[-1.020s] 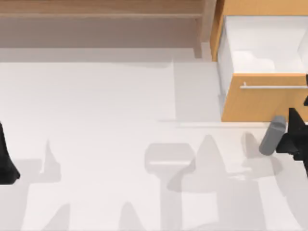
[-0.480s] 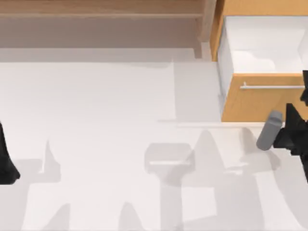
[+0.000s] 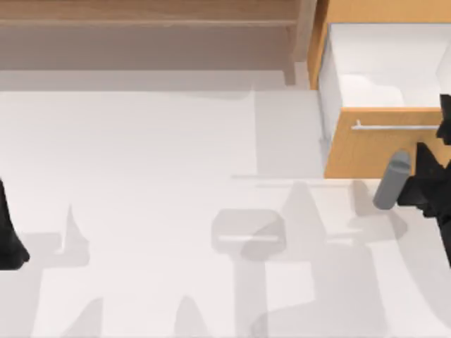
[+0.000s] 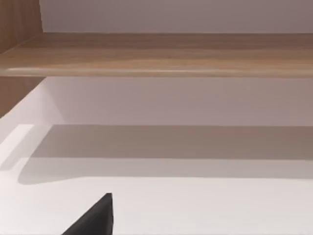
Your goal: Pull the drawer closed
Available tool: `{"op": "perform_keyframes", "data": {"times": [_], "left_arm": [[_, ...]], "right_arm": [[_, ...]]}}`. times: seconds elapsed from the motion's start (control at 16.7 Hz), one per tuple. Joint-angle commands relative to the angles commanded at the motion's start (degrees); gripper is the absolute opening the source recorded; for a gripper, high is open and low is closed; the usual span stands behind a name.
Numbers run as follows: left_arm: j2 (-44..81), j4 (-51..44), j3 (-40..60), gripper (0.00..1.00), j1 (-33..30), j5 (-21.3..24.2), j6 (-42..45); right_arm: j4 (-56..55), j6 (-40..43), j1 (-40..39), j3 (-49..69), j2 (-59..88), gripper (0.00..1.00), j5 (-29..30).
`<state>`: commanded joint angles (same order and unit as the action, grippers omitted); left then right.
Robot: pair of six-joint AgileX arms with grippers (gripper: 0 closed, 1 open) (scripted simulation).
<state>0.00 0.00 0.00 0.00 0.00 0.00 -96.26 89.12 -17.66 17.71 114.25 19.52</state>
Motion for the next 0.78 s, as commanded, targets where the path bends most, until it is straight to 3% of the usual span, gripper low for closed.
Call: {"op": "perform_keyframes", "data": {"times": [0.72, 0.78], "left_arm": [[0.0, 0.0, 0.0, 1.0, 0.0, 0.0, 0.0], [0.0, 0.0, 0.0, 1.0, 0.0, 0.0, 0.0]], "right_arm": [[0.0, 0.0, 0.0, 0.0, 0.0, 0.02, 0.0], [0.0, 0.0, 0.0, 0.0, 0.0, 0.0, 0.0]]}}
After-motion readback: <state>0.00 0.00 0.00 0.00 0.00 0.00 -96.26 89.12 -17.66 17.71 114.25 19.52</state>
